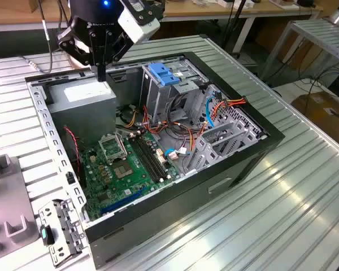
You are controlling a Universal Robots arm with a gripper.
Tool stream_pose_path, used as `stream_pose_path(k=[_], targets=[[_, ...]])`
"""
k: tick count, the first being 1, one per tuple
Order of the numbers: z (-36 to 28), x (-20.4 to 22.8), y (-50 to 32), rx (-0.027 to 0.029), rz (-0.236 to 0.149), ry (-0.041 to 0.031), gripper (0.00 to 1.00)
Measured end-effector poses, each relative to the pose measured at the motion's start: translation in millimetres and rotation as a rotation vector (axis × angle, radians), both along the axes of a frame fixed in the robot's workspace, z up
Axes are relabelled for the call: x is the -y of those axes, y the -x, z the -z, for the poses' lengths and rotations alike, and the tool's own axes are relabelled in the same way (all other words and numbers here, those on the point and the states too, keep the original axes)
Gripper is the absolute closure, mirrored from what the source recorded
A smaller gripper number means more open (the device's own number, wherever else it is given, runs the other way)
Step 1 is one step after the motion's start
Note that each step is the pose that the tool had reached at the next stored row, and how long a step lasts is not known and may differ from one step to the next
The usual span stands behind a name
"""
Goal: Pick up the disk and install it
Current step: 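Reach for the disk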
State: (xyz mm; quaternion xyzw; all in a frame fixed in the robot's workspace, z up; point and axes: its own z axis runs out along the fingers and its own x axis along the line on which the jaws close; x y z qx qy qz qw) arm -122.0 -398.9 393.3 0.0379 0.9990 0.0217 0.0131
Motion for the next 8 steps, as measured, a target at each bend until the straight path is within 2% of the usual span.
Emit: stream_pose_path(k=[8], targets=[[0.2,0.0,2.7,-0.0001,0.000,0.0000,0.89]])
